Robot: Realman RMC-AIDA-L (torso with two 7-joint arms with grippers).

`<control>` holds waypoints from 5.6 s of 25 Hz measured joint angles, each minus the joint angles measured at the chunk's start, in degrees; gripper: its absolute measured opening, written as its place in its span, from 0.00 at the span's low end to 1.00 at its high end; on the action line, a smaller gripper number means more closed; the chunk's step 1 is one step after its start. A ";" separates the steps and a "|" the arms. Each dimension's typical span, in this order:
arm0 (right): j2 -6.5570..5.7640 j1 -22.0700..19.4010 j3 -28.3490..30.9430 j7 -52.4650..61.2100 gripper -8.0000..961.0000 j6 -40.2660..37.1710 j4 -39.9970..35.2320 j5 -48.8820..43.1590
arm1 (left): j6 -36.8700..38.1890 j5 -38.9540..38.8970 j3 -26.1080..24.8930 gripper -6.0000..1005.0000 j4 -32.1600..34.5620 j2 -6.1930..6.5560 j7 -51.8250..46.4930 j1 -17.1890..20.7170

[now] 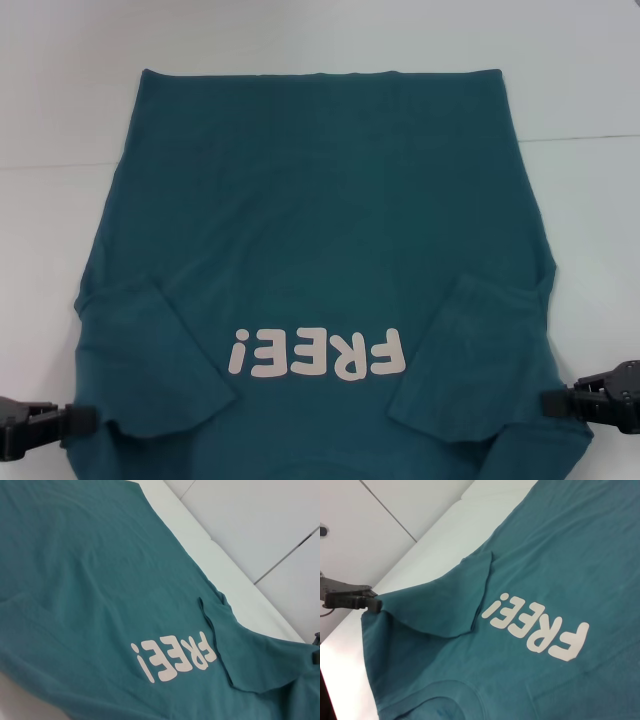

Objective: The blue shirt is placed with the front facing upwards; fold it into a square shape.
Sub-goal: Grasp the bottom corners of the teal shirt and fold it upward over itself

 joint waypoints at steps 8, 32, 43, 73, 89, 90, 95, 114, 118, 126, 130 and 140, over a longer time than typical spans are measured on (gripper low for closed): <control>-0.13 -0.07 0.22 -0.08 0.04 -0.78 -0.06 2.10 | 0.90 -2.79 -0.57 0.05 0.06 0.37 1.25 1.53; 0.23 -0.45 0.73 -0.08 0.04 -3.80 -0.93 6.26 | 5.58 -5.10 -5.23 0.05 0.27 0.79 5.14 5.88; 0.82 -0.28 -0.03 -0.04 0.04 -3.65 -0.74 6.20 | 5.62 -5.07 -5.96 0.05 0.26 1.09 5.86 7.34; 0.70 0.28 -4.39 0.27 0.04 3.51 1.71 6.07 | -7.19 -4.06 -1.61 0.09 0.21 0.96 -7.42 5.21; 0.14 3.22 -5.12 0.26 0.04 6.65 4.64 5.41 | -7.15 5.92 0.18 0.66 -2.77 2.95 -22.44 2.12; 0.14 3.28 -5.12 0.27 0.04 6.73 4.64 5.41 | -6.90 5.93 0.18 0.68 -2.78 3.06 -22.62 2.00; 0.05 3.58 -5.12 0.32 0.04 7.13 4.64 5.41 | -4.59 6.07 1.56 0.79 -2.86 3.78 -23.79 0.80; -0.15 4.88 -5.11 0.18 0.04 8.81 4.84 5.41 | 0.48 14.52 6.93 0.88 -4.60 4.44 -30.58 -3.25; -0.27 5.08 -5.12 0.23 0.04 8.85 4.90 5.41 | 0.89 14.74 7.11 0.88 -4.42 4.33 -30.45 -3.33; -1.20 6.16 -5.12 -0.02 0.04 9.70 7.50 5.41 | 1.10 14.98 8.93 0.88 -4.22 4.18 -30.03 -3.28; -1.35 6.30 -5.11 -0.11 0.04 10.13 7.97 5.42 | 0.37 14.98 10.13 0.88 -3.84 4.22 -29.64 -3.22; -1.35 6.37 -5.11 -0.65 0.04 10.20 8.41 5.41 | -2.58 14.99 10.87 0.87 -0.77 4.90 -28.63 -3.69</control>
